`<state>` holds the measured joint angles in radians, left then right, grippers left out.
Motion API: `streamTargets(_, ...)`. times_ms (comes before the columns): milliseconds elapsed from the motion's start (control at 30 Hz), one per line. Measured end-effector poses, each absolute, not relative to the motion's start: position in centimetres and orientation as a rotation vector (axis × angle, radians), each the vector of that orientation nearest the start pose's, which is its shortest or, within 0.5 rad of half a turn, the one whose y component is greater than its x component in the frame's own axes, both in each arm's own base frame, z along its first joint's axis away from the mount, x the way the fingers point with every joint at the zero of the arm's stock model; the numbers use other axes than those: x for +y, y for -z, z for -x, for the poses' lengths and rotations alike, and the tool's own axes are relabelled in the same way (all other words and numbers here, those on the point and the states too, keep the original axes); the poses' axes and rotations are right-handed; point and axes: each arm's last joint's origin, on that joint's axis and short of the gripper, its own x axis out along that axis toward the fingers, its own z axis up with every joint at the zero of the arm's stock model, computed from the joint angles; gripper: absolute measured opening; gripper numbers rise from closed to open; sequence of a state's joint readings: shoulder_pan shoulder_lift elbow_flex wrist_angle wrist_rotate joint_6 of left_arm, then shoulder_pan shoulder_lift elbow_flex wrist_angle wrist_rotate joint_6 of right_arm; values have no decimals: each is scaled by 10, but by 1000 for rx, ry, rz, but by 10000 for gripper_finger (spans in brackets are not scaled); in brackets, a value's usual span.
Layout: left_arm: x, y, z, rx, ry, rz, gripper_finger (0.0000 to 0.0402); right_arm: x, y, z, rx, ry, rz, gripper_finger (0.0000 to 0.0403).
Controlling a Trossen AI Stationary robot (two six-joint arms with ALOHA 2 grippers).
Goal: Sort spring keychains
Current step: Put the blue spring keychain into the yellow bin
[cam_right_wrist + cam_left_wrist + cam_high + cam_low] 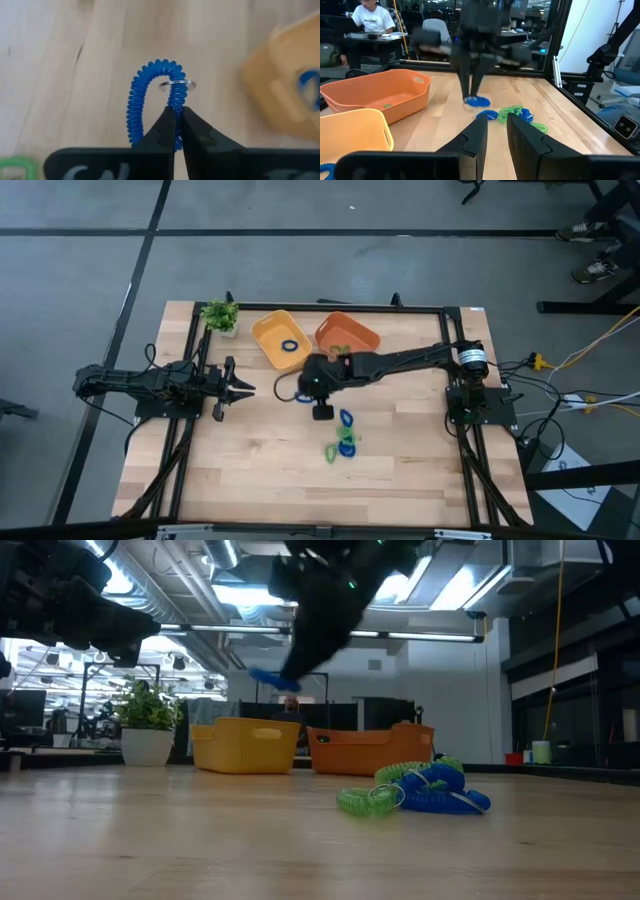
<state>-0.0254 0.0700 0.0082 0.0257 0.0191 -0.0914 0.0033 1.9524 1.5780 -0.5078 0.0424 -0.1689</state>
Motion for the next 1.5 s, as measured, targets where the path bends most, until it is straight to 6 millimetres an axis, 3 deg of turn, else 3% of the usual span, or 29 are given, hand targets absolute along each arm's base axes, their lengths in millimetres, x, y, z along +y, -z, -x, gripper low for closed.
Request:
streamTargets(200,-3,-163,-101,38,43,91,69,-8,-272,-439,768,-68,200,14)
streamTargets(400,-3,-163,-101,38,43,91,69,-25,-290,-445,682,-26,201,15)
streamTargets(933,-3,-163,-101,38,43,91,68,-116,-306,-446,441,221,64,16)
streamTargets(1233,-3,-163,-101,38,43,91,68,-160,-280,-456,360,281,-64,16)
streamTargets(1500,-3,-163,-101,38,43,91,70,-175,-228,-465,496,298,-99,16)
